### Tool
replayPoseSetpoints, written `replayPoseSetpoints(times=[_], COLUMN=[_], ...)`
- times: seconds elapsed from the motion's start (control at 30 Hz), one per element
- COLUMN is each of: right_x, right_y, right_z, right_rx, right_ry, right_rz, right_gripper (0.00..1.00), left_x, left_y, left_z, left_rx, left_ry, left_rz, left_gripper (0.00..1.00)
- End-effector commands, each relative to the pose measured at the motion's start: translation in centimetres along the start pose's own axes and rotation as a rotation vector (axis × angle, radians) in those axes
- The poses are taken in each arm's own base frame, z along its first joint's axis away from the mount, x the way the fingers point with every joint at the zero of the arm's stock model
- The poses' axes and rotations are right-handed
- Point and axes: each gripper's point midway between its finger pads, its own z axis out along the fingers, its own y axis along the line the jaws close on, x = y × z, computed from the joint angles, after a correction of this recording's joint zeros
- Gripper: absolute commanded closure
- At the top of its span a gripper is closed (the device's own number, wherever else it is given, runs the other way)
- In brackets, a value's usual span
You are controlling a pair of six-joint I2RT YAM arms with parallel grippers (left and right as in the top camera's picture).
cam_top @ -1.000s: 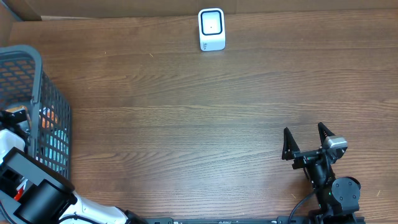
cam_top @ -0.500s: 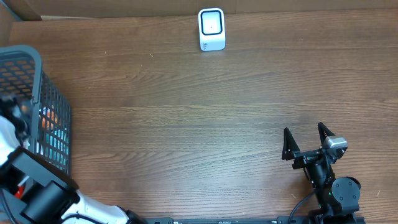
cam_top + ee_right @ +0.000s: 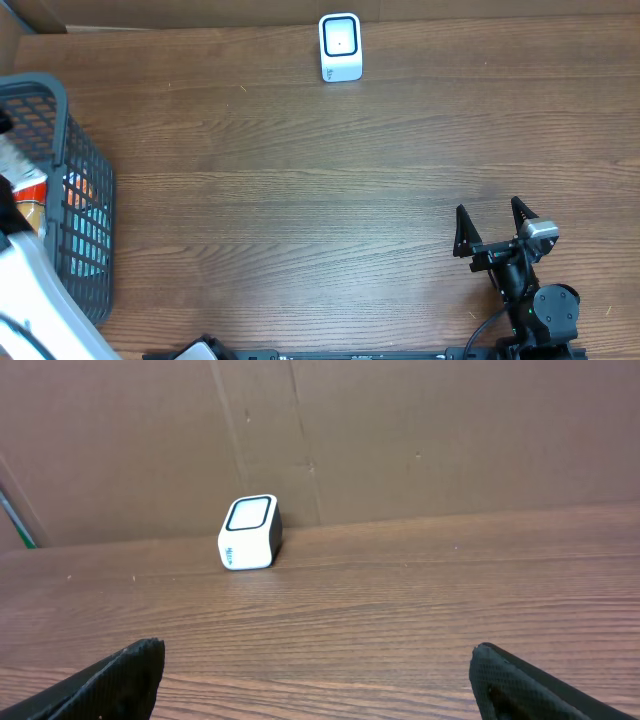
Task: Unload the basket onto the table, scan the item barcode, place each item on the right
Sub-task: 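Lift the tube out and set it upright-lying on the table center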
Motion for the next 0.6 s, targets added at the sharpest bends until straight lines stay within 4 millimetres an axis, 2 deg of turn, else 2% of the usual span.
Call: replayPoseSetpoints(times=[0.0,0.07,0.17,0.33,0.37,0.43,0.57], right_x=[0.2,0.2,0.2,0.2,0.2,0.2,0.2], right_y=[-0.1,-0.1,-0.1,-0.1,-0.1,-0.1,-0.1], right_z=[0.0,0.0,0.0,0.0,0.0,0.0,0.0], right_rx=[0.002,0.002,0.002,0.002,0.002,0.002,0.002], right_ry=[-0.003,-0.003,-0.003,-0.003,-0.003,-0.003,-0.003], right_rz=[0.004,0.003,0.004,0.004,0.004,0.003,0.003], right_gripper=[0.00,0.00,0.00,0.00,0.00,0.00,0.00], left_x=[-1.7,-0.5,3.1,11.6,14.0,17.7,25.9], left_y=[-5.1,-9.2,-14.4,-21.8,-23.2,-24.9,-27.0], left_z=[-3.6,-5.0,-5.8,-5.5,-5.3,-4.8,-3.6], left_rx=[0.175,0.323,0.470,0.606,0.613,0.590,0.507], left_ry=[-0.059,-0.015,0.130,0.430,0.494,0.581,0.736], left_rz=[-0.034,-0.005,0.010,0.068,0.087,0.116,0.149], left_gripper=[0.96,0.96,0.96,0.96,0.96,0.96,0.96])
